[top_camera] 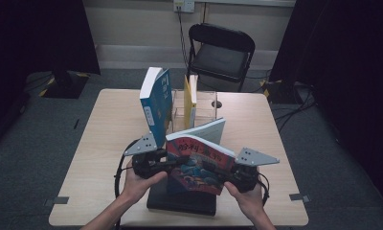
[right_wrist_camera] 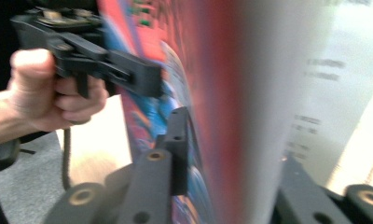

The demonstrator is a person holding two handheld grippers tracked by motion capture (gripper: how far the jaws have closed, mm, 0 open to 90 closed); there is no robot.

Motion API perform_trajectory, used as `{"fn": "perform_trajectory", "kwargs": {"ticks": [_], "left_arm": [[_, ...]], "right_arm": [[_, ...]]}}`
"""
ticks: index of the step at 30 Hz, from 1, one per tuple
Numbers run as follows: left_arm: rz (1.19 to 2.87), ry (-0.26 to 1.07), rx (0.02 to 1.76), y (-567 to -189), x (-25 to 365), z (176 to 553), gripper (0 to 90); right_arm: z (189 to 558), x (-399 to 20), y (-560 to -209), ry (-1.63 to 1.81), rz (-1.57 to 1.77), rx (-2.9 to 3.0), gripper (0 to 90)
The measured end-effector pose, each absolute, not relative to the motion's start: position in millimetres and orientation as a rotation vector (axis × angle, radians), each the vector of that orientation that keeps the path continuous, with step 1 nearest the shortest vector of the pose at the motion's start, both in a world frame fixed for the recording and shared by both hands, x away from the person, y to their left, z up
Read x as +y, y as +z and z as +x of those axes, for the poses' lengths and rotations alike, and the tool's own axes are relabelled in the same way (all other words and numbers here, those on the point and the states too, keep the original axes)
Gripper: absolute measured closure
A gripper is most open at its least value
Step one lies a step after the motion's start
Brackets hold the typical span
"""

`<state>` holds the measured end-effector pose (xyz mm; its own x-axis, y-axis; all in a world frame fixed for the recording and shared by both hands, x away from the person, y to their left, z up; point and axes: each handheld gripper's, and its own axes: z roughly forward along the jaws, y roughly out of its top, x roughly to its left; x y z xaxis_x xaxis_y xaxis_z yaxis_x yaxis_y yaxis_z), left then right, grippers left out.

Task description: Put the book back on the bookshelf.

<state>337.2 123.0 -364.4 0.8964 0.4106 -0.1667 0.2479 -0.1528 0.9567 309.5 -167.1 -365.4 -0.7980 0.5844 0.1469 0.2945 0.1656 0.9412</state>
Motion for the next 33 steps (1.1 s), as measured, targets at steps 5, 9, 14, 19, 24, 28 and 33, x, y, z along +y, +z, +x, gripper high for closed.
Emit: {"fn": "perform_trajectory", "kwargs": {"ticks": [5, 9, 14, 19, 24, 28, 33], "left_arm": [[1.731, 0.131, 0.487, -366.9, 126.8, 331.2, 71.8], [1.734, 0.141, 0.484, -368.7, 130.8, 327.8, 72.3], [1.736, 0.154, 0.481, -369.4, 130.8, 325.0, 72.6], [1.738, 0.154, 0.479, -369.2, 130.8, 324.2, 72.7], [1.742, 0.155, 0.471, -368.7, 129.5, 322.6, 72.5], [1.738, 0.171, 0.487, -368.9, 126.0, 322.3, 71.8], [1.738, 0.179, 0.487, -370.0, 118.3, 324.6, 71.6]], "right_arm": [[306.8, -178.7, -369.5, 1.636, 0.888, 2.177, 61.5], [305.8, -187.3, -370.3, 1.587, 0.933, 2.158, 55.7], [312.5, -199.6, -379.3, 1.576, 0.982, 2.156, 46.3], [327.4, -199.7, -389.1, 1.602, 0.964, 2.196, 36.6], [335.7, -194.2, -390.3, 1.653, 0.929, 2.231, 37.3], [338.2, -189.6, -390.2, 1.639, 0.913, 2.238, 37.9], [337.8, -191.4, -389.5, 1.635, 0.909, 2.238, 42.4]]}}
